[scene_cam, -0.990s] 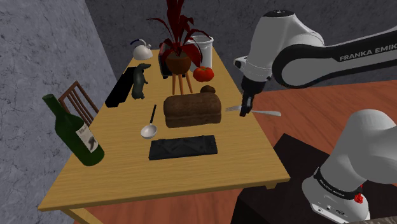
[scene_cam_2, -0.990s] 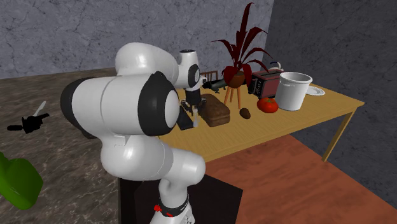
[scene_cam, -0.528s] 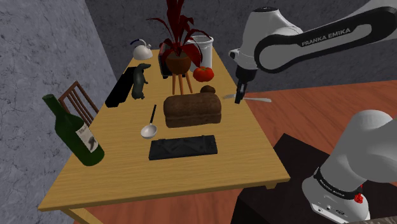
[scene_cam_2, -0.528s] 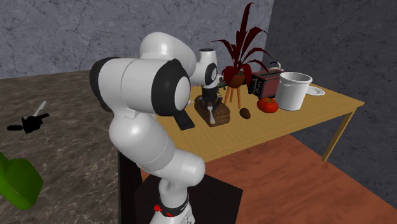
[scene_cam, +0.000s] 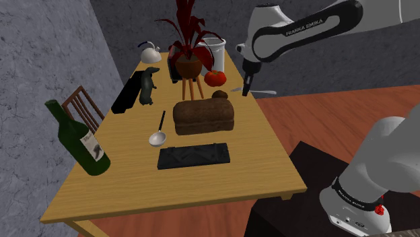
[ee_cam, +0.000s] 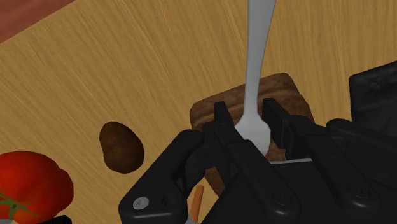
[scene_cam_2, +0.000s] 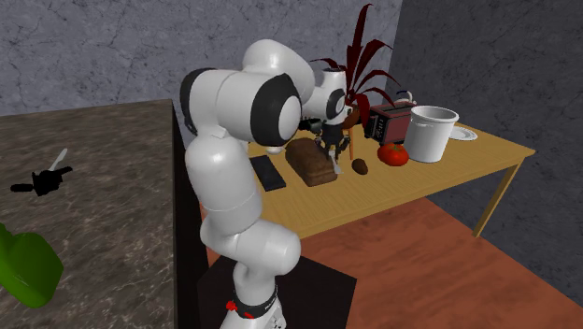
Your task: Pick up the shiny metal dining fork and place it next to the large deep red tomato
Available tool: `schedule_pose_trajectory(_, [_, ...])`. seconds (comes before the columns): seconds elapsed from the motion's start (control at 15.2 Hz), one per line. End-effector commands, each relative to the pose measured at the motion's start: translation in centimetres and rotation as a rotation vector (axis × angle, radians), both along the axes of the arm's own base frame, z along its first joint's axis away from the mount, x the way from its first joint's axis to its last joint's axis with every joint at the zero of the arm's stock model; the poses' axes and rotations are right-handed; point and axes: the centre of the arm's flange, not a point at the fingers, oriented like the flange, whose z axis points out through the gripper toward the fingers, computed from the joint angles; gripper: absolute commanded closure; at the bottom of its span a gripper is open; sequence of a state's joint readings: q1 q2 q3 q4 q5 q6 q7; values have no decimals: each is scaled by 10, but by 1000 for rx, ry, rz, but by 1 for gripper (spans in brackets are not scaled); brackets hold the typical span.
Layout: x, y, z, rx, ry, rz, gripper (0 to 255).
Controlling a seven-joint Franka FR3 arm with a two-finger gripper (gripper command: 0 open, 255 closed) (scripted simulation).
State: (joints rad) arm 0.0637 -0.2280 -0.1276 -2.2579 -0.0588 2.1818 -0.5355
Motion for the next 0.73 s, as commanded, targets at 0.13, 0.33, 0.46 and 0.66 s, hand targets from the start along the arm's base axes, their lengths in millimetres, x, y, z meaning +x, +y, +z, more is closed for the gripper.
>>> schedule_pose_trajectory(0.13, [41,-36,0,-1,0,1,255])
schedule_pose_trajectory(0.33, [71,-63,0,-1,0,1,255])
schedule_pose_trajectory(0.46, [91,-80,0,-1,0,1,255])
schedule_pose_trajectory(0.66, [120,-106,1,-1,0,1,255])
